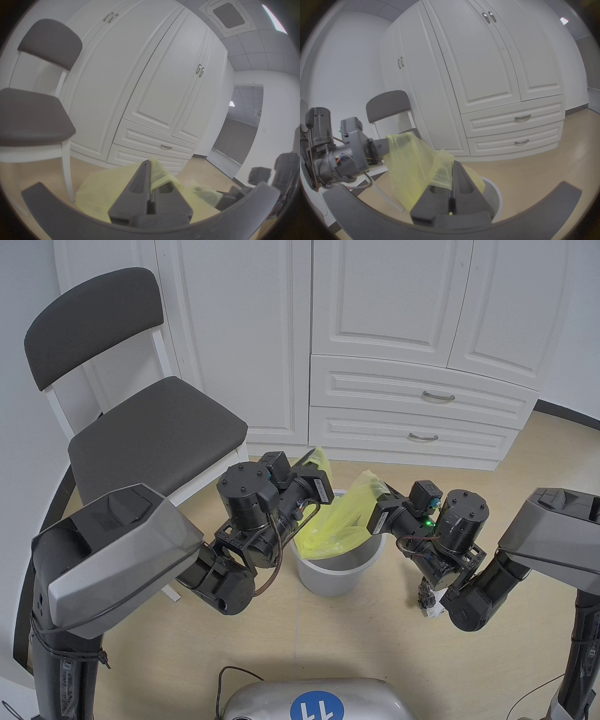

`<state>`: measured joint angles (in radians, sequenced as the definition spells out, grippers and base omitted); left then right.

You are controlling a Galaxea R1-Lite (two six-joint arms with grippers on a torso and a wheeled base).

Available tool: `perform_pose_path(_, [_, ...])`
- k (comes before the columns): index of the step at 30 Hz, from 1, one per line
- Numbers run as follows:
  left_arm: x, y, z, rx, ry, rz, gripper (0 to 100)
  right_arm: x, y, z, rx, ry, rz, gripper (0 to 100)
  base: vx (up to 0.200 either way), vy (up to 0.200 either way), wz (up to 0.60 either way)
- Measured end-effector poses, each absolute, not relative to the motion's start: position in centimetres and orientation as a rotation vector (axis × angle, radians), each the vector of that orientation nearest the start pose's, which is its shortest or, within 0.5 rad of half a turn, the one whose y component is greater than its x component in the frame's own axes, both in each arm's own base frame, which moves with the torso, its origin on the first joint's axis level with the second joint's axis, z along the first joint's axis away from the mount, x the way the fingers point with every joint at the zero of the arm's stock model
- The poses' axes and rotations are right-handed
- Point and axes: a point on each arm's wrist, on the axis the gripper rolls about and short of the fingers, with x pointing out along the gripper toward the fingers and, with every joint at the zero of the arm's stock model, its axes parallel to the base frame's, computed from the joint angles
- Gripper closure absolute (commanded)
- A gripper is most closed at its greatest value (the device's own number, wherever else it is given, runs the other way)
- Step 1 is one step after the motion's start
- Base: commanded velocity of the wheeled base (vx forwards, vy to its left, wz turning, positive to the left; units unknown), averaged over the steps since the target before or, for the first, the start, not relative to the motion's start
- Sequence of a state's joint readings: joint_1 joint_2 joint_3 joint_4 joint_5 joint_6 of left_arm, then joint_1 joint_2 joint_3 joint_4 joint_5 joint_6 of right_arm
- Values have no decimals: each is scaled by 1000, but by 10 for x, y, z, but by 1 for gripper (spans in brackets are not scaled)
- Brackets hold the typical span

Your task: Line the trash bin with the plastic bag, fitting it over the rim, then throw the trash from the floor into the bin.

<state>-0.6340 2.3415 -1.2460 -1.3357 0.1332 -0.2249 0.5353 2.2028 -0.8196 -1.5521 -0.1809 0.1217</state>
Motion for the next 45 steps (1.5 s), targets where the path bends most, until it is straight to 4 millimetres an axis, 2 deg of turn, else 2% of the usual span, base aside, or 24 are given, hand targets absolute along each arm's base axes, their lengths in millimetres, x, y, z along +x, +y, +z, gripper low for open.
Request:
perform_pose_path(9, [369,-296,100,-368,-128,-573,100,364,167,82,193,-114,349,100,0,0,0])
perform_pose_path(15, [359,-322,87,-378,-89,-627,100,378,141,71,179,-92,345,100,0,0,0])
perform_pose_path(21, [358,-332,76,-396,-67,-642,100,385,121,68,173,-88,334,100,0,0,0])
perform_pose_path(28, [366,-330,67,-400,-60,-637,100,387,116,66,171,-83,325,100,0,0,0])
perform_pose_path(36, [407,-307,49,-450,-5,-566,100,388,124,58,173,-66,340,100,0,0,0])
perform_pose_path(45, [426,-296,42,-517,40,-526,100,393,140,52,304,-53,372,100,0,0,0])
